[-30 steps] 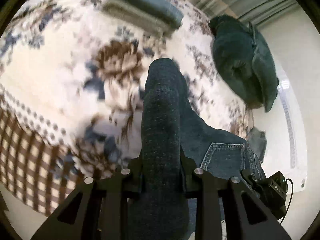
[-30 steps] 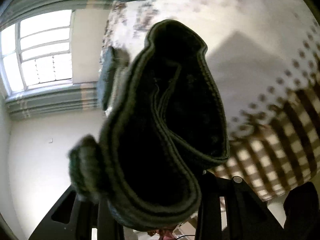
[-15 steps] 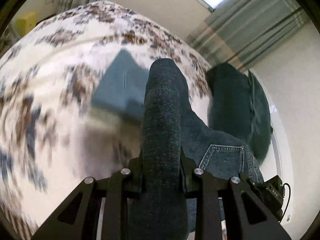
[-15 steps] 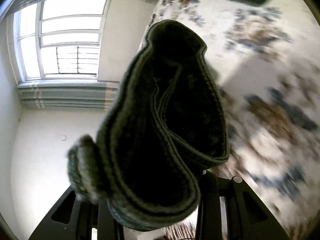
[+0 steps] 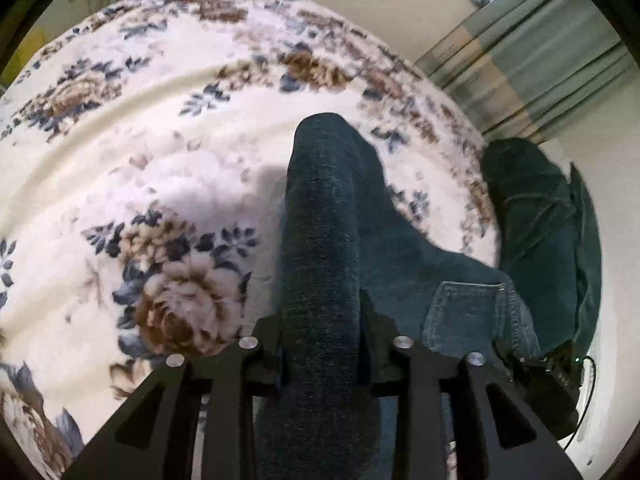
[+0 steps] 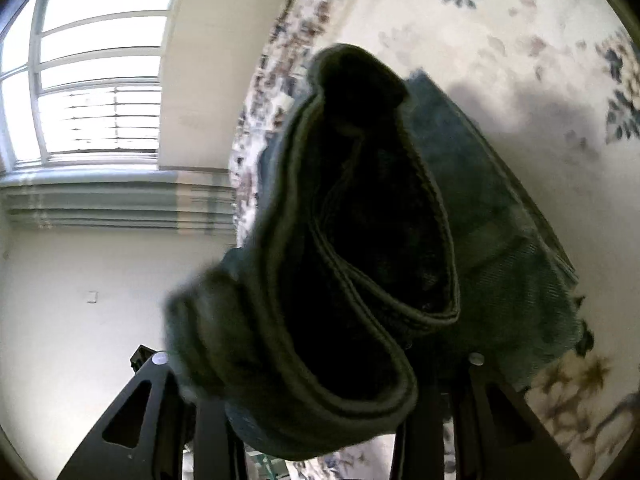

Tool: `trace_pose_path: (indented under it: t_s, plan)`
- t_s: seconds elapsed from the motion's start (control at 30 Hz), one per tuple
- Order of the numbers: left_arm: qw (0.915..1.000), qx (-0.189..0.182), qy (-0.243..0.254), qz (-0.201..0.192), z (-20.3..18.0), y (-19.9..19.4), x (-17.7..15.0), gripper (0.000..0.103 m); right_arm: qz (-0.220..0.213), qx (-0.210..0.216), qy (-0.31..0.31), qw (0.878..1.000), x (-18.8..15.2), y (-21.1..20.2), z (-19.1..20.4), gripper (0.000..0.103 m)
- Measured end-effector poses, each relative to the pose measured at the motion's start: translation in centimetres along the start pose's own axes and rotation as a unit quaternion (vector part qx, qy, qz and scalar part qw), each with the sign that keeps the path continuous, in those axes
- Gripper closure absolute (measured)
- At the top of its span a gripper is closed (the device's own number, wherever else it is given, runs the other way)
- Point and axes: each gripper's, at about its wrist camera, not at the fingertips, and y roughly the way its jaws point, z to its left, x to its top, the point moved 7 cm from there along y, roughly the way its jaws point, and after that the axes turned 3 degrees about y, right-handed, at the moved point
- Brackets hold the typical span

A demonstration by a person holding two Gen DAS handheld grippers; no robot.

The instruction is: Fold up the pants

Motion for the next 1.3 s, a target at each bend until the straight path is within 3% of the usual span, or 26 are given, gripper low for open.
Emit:
trace_pose_path:
  t_s: [0.1, 0.2, 0.27, 0.37, 0.43, 0.5, 0.57, 0.6, 0.67, 0.73, 0.8, 0.9, 1.3]
  plan:
    - [0.9999, 0.002, 0.008, 0.009, -0.2, -0.5, -0.5, 0.066, 0.008, -0.033, 0.0, 0.999, 0.5, -0.7, -0.7, 0.046]
    - [0.9986, 0.051, 0.013, 0.012, -0.7, -2.2, -1.4, 0.057, 0.004, -0.071, 0.008, 0.997, 0.9, -3.0, -1.8, 0.039]
    - [0.9962, 0.084, 0.023, 0.008, -0.8, -3.3, -1.7, 0.032, -0.004, -0.093, 0.003, 0.996, 0.6, -4.9, -1.9, 0.037]
    - [0.9901, 0.131, 0.05, -0.006, -1.9, -5.5, -2.7, 0.016, -0.014, -0.151, -0.043, 0.988, -0.9, -7.9, -1.0, 0.036]
    - [0.9842, 0.162, 0.07, -0.013, -2.7, -6.9, -3.3, 0.013, -0.023, -0.194, -0.09, 0.977, -2.9, -10.3, 0.4, 0.036]
    - [0.9778, 0.187, 0.09, -0.025, -4.3, -8.9, -4.3, 0.008, -0.036, -0.244, -0.146, 0.958, -5.3, -12.3, 2.4, 0.036]
    - [0.9729, 0.203, 0.103, -0.04, -5.8, -10.9, -5.2, 0.007, -0.048, -0.277, -0.191, 0.94, -8.3, -15.3, 4.8, 0.028]
    - [0.9697, 0.212, 0.111, -0.049, -6.9, -12.2, -5.9, 0.007, -0.056, -0.298, -0.216, 0.928, -9.4, -16.2, 6.0, 0.019]
    - [0.9666, 0.219, 0.12, -0.057, -8.4, -13.9, -6.7, 0.007, -0.076, -0.323, -0.258, 0.907, -11.9, -18.4, 8.4, 0.013]
    - [0.9638, 0.223, 0.128, -0.071, -10.3, -16.4, -7.7, 0.007, -0.09, -0.339, -0.279, 0.894, -14.5, -20.9, 10.6, 0.001]
    - [0.9611, 0.225, 0.137, -0.084, -11.8, -18.3, -8.5, 0.007, -0.115, -0.358, -0.305, 0.875, -16.7, -23.4, 12.7, 0.0]
    - [0.958, 0.224, 0.146, -0.103, -14.3, -21.8, -10.0, 0.007, -0.143, -0.37, -0.33, 0.856, -20.4, -27.9, 15.7, 0.0]
    - [0.9488, 0.216, 0.16, -0.167, -21.7, -35.8, -18.3, 0.007, -0.202, -0.324, -0.379, 0.843, -32.9, -44.8, 24.3, 0.0]
